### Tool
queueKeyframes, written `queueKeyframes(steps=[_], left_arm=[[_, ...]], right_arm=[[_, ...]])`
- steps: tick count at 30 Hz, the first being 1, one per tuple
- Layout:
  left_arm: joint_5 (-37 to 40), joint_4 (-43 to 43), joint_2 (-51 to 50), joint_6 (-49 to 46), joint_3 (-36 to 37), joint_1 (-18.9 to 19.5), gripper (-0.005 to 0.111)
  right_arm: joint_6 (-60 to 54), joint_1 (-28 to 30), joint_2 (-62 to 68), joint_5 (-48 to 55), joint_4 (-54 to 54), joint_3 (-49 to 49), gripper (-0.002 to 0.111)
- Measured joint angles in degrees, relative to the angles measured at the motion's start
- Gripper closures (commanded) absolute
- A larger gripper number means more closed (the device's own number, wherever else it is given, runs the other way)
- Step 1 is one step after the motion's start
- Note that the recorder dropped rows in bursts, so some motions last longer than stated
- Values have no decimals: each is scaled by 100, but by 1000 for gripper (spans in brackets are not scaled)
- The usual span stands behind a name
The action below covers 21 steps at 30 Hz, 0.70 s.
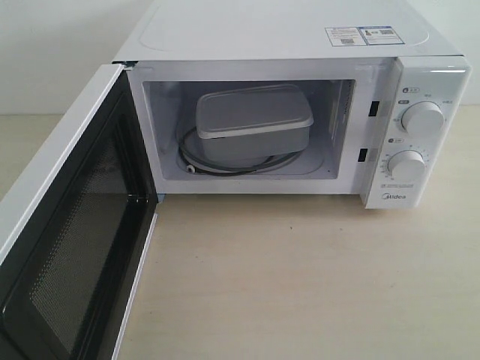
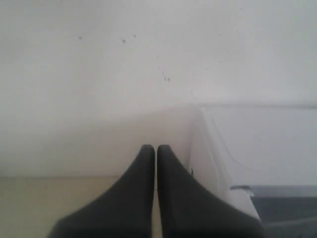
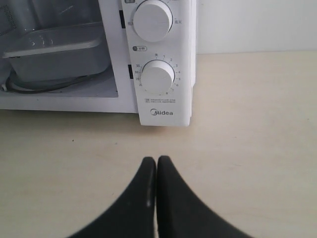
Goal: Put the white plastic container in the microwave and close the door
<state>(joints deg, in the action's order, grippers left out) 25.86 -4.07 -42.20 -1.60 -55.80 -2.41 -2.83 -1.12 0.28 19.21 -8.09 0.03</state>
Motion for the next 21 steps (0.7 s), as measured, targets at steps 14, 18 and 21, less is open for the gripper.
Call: queueKeyframes(steps=[14,18,21], left_arm=[[4336,-1349,-1446,-895,-12,0,102],[4391,-2272,-1840,-1550,-12,0,102],[4389,-2675,-2101,-1866,-12,-131,102]], right_arm=[[0,0,0,0,0,0,108],[0,0,0,0,0,0,108],[0,0,0,0,0,0,108]])
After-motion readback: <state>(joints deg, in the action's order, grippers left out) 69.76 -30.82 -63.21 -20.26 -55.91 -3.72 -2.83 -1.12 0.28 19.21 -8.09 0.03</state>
